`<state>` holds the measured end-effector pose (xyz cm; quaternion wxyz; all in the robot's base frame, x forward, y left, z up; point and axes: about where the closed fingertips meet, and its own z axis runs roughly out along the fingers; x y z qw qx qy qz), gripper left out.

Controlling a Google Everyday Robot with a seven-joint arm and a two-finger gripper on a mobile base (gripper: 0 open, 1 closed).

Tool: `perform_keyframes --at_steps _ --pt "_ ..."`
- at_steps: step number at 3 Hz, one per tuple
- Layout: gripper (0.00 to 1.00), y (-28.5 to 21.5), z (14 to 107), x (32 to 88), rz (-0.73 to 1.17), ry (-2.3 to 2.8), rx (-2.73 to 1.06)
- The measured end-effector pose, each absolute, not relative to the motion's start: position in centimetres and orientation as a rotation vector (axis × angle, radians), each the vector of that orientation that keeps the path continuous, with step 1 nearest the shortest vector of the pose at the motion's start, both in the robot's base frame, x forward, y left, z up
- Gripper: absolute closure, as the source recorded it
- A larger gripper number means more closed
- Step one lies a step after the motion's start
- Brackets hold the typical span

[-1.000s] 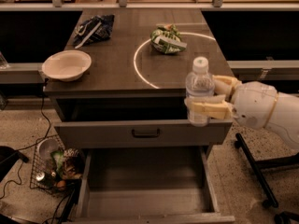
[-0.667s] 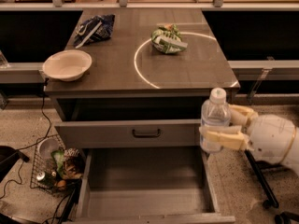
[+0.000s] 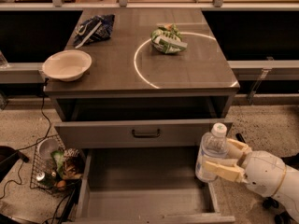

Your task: Place blue plastic bottle into middle drawer

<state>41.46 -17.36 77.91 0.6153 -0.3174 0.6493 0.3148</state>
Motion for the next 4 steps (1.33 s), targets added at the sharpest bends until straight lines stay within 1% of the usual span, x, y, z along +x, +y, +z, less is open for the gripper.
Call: perform_keyframes --at_steps 2,4 --pt "1.0 -16.0 76.5 42.0 0.734 1.51 -0.728" --pt "1.0 -10.5 65.3 43.1 0.796 1.51 -0.758"
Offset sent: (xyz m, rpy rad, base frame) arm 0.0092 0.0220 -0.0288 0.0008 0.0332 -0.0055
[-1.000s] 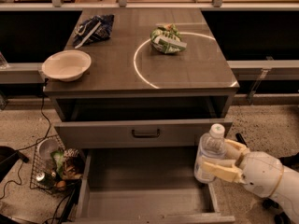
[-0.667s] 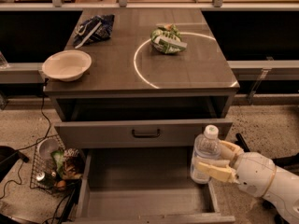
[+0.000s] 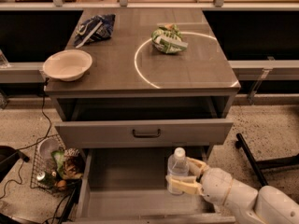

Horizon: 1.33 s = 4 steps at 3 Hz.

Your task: Place blue plastic bottle into middle drawer

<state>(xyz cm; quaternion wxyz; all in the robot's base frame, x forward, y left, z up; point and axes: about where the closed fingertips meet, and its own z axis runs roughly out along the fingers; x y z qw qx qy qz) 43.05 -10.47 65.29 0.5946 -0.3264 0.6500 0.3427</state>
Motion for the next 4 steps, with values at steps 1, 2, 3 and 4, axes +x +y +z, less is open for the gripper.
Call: perform_keyframes --at_steps 1,2,3,4 --pt "1.0 -7.1 59.1 43.6 0.821 1.467 -0.807" --pt "1.0 -5.2 56.6 44.2 0.823 1.43 -0.87" --pt "1.0 -3.0 54.8 44.8 0.833 1.388 -0.95" --pt "1.0 -0.9 53.6 45.1 0.849 1.343 -1.001"
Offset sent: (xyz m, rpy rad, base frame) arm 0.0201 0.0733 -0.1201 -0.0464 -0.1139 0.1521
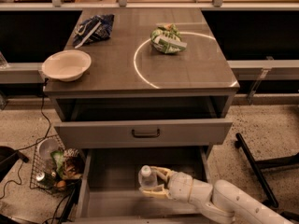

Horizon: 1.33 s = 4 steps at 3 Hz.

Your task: Place blue plastic bottle into middle drawer

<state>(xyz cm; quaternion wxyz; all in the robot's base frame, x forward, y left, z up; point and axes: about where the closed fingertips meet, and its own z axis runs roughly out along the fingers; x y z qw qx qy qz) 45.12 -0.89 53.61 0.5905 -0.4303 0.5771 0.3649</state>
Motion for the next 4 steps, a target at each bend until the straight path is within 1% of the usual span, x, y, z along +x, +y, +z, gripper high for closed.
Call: perform_keyframes --at_steps 1,3,4 --pt "1.0 -0.9 53.6 45.1 0.849 1.343 -1.002" --pt "1.0 1.9 50.9 49.3 0.938 1.343 -1.064" --pt "1.0 4.2 49.3 50.3 1.014 1.323 -1.099"
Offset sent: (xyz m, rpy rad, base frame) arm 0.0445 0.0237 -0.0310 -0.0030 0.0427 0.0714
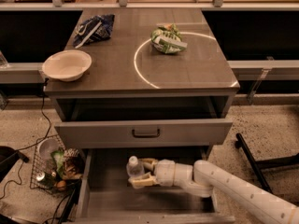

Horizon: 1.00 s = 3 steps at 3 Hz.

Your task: Place blue plastic bottle into middle drawer

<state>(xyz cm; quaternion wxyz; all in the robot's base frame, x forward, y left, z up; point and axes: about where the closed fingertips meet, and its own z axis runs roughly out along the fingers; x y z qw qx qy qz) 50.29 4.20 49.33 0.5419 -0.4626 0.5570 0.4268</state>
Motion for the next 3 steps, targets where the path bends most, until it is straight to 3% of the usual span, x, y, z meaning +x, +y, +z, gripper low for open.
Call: perform_keyframes --at_steps 3 --pt "1.0 10.6 45.3 48.7 1.199 1.234 -1.078"
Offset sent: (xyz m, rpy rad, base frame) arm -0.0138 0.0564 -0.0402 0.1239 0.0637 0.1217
